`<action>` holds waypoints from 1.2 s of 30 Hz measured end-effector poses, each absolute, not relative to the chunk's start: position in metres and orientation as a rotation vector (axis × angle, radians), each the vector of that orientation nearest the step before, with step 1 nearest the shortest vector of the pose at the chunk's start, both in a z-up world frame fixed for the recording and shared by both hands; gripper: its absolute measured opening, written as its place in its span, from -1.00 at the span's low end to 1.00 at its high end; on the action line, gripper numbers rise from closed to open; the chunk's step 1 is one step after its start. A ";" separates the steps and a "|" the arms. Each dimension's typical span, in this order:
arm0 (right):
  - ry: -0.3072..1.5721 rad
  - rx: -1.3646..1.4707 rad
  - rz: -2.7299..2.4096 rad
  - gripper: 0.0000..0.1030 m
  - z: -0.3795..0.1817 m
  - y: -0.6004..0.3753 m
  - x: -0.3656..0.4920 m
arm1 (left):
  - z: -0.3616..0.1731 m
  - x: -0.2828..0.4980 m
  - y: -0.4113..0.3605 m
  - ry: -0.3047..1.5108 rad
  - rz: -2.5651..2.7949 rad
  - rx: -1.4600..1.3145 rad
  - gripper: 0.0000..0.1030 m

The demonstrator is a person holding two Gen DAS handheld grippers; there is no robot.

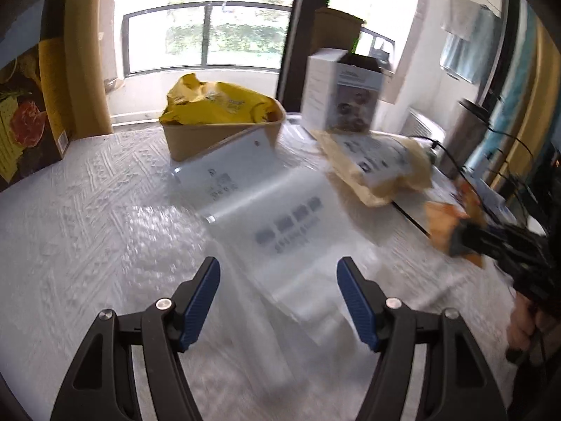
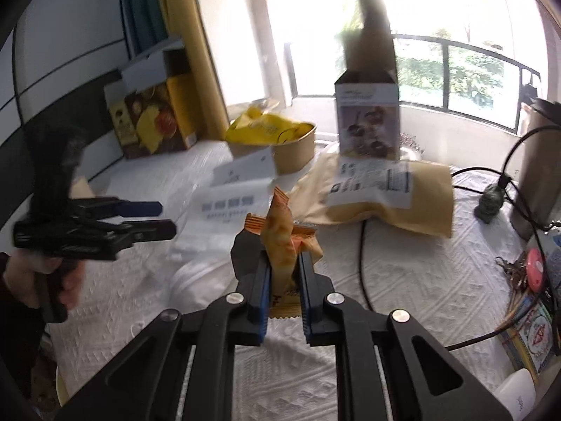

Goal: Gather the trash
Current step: 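Grasp the clear plastic bag with the left gripper while the right gripper holds the orange packet, then carry the clear bag and orange packet over the cream bucket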

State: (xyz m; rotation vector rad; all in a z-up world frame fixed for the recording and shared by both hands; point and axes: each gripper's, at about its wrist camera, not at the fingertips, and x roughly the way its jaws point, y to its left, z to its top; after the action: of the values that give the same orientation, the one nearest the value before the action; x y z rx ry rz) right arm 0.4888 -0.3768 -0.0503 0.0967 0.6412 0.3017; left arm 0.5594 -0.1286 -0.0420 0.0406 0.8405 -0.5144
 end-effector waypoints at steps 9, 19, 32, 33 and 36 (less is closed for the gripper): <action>0.629 0.101 0.296 -0.74 -0.046 -0.382 0.487 | -0.036 0.620 -0.163 0.759 -0.636 0.173 0.42; 0.629 0.113 0.290 -0.74 -0.045 -0.386 0.484 | -0.082 0.635 -0.170 0.937 -0.811 0.263 0.45; 0.654 0.117 0.303 -0.74 -0.051 -0.383 0.489 | -0.069 0.625 -0.154 0.887 -0.778 0.228 -0.69; 0.655 0.117 0.307 -0.74 -0.051 -0.383 0.488 | -0.064 0.621 -0.153 0.873 -0.774 0.226 -0.70; 0.658 0.121 0.324 -0.74 -0.053 -0.381 0.488 | -0.042 0.603 -0.146 0.823 -0.760 0.210 -0.70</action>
State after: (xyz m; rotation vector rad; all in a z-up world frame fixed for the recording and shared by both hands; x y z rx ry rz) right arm 0.4878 -0.3807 -0.0528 0.1209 0.6584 0.3238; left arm 0.6031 -0.1463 -0.0425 0.2097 0.8228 -0.7599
